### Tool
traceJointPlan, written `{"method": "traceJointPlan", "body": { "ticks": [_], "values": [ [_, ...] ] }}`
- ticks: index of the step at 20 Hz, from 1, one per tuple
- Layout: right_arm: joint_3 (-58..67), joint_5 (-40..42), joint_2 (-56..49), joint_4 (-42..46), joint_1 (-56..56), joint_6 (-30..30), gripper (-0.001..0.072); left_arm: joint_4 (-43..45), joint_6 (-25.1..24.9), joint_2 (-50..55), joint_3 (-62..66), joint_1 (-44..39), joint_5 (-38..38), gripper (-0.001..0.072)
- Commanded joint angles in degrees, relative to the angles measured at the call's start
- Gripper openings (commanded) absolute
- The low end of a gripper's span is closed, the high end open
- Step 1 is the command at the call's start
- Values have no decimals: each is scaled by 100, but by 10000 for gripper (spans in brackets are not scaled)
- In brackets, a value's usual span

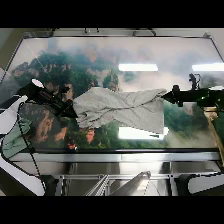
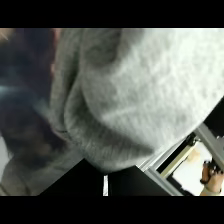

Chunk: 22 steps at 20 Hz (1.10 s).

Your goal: Fold the shirts.

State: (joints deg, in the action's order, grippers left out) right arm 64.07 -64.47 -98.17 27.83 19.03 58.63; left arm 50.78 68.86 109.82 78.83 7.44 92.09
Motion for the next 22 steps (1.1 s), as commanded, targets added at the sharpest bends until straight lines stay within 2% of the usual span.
{"method": "traceJointPlan", "body": {
  "ticks": [1,4,7,10,12,16,19,21,22],
  "values": [
    [4,-457,229,0,9,-39,16,-643,-42,-271,299,280,94,19],
    [39,-1086,1117,-7,140,-186,15,-1357,-103,-1132,472,511,691,20],
    [223,-1561,2673,-131,481,-225,15,-2826,-332,-2424,710,723,1390,20],
    [643,-1639,4472,-308,1091,-111,16,-4996,-984,-4022,1045,1058,1384,29],
    [890,-1749,5504,-363,1434,15,16,-5960,-1029,-4885,1547,1438,1104,30],
    [1274,-1613,7027,-367,1397,17,16,-6135,-920,-5984,2612,2636,557,31],
    [1427,-1316,7401,-245,1099,17,16,-6011,-813,-5954,3390,3383,446,31],
    [1309,-1410,7232,103,1102,380,16,-5246,-573,-5495,3814,3364,363,32],
    [1099,-1515,7066,81,1099,470,16,-4767,-485,-5198,3882,3095,358,32]
  ]
}}
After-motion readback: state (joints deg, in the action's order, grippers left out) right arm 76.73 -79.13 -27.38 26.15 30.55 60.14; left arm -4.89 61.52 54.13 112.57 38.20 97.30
